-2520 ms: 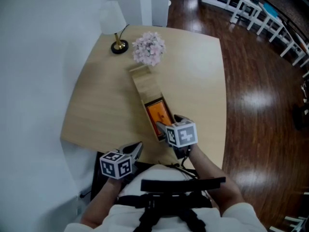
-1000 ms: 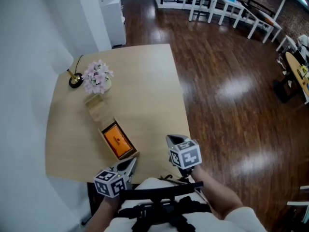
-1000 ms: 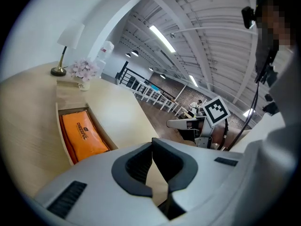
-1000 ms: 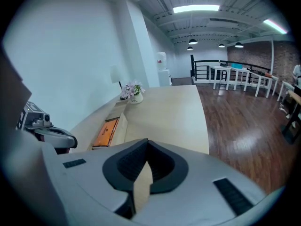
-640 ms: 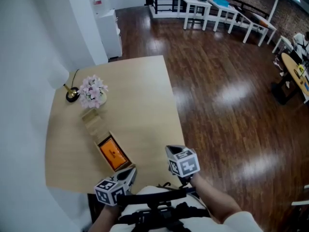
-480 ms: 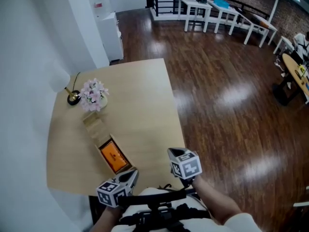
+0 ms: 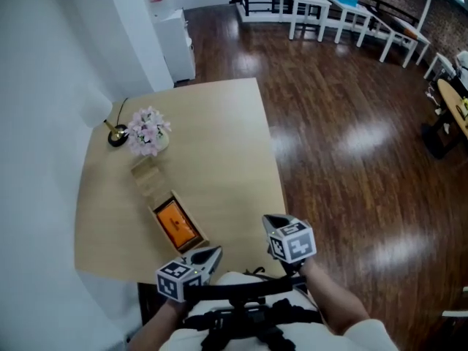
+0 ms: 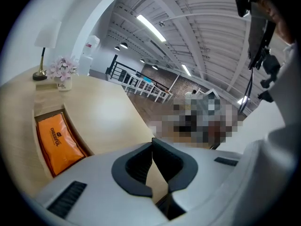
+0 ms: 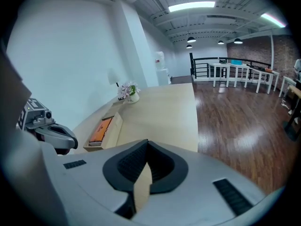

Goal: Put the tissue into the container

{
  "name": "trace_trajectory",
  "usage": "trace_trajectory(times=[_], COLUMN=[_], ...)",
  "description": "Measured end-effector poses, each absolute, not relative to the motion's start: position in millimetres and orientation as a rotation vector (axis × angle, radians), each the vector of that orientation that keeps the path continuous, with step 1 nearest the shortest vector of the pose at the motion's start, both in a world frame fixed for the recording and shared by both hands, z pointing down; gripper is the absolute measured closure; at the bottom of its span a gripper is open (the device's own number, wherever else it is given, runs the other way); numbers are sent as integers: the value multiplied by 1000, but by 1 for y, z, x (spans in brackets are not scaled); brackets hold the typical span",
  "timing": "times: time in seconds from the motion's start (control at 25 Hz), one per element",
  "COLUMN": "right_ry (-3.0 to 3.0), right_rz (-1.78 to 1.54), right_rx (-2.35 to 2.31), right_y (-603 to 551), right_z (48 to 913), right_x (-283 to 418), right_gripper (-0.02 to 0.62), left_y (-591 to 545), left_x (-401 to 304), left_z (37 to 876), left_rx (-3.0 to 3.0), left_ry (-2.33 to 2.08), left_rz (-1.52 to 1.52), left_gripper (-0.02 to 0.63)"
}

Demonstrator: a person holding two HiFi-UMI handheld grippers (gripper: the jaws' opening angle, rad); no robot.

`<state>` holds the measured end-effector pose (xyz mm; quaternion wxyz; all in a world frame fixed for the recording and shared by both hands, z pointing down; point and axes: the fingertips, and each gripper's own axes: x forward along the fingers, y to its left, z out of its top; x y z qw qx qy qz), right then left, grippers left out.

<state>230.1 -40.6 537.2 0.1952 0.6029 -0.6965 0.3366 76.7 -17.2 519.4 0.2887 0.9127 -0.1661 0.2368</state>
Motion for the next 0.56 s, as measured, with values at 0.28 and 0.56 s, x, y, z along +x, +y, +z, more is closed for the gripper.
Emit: trace_trajectory(times=[0.28,0.56], right_ry=[-1949,-1945], right_rz=[947,956], right_rx=[1670,1652], right_y=[-39,-39], right_z=[532,535], right_x=[233,227], right_gripper=[595,595], left_y=[-16,-14], left_x=[82,78], left_z=[511,514], left_rx=[2427,2406], left_ry=[-439,-441], left_rz=[627,634], left_gripper=[604,604])
